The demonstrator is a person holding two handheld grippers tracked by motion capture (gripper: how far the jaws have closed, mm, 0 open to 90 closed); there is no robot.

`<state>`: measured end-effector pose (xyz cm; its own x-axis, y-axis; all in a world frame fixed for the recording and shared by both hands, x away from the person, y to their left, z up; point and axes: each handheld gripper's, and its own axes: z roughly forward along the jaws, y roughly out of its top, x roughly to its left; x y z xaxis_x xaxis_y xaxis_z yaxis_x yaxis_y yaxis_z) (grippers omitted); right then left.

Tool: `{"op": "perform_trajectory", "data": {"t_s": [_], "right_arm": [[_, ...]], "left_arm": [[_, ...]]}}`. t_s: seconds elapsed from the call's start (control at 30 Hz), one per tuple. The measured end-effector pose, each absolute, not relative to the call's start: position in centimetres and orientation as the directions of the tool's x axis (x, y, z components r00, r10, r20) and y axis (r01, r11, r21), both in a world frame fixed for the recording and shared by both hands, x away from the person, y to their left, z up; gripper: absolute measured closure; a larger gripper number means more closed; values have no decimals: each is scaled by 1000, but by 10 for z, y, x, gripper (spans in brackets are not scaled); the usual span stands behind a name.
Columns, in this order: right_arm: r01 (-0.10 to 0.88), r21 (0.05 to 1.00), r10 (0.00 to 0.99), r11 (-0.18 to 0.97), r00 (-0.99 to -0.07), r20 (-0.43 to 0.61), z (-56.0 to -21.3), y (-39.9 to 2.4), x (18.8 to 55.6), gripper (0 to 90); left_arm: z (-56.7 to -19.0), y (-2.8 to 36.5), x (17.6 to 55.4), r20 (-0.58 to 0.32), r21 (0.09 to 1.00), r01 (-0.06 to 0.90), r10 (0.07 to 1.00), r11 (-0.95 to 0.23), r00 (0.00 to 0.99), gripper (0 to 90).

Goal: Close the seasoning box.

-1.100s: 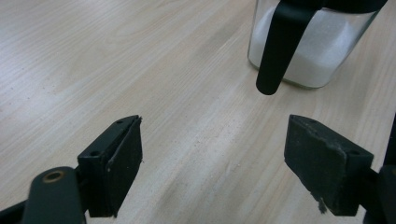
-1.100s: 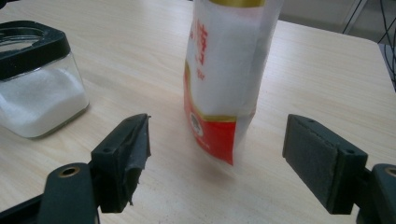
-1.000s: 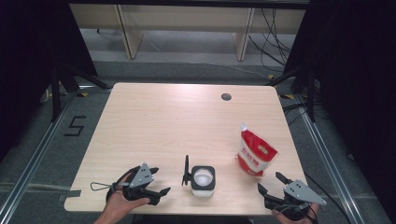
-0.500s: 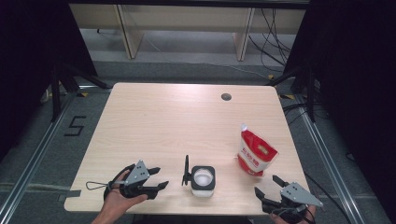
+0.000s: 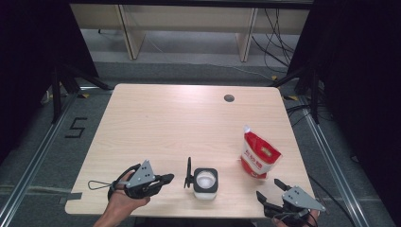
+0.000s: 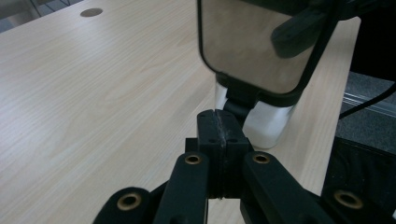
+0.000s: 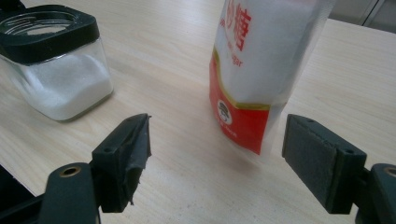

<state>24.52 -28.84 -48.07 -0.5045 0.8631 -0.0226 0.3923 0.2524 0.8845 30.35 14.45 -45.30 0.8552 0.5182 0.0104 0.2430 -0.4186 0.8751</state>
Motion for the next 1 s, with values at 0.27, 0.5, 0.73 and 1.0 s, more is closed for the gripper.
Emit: {"op": "perform_trajectory", "data": {"t_s": [0.27, 0.5, 0.73, 1.0], "right_arm": [[368, 887, 859, 278, -509, -58, -480, -290, 246, 248], [378, 888, 859, 263, -511, -37, -480, -289, 246, 250], [375, 888, 857, 267, -514, -40, -480, -289, 246, 250], [372, 889, 862, 266, -505, -47, -480, -290, 246, 251]], "left_arm": [[-442, 134, 306, -17, 885, 252, 516, -390, 857, 892], [-435, 125, 307, 1, 895, 217, 488, -389, 873, 892], [-434, 115, 307, 4, 891, 215, 480, -400, 877, 892], [-425, 106, 310, 26, 895, 190, 473, -404, 881, 890]]}}
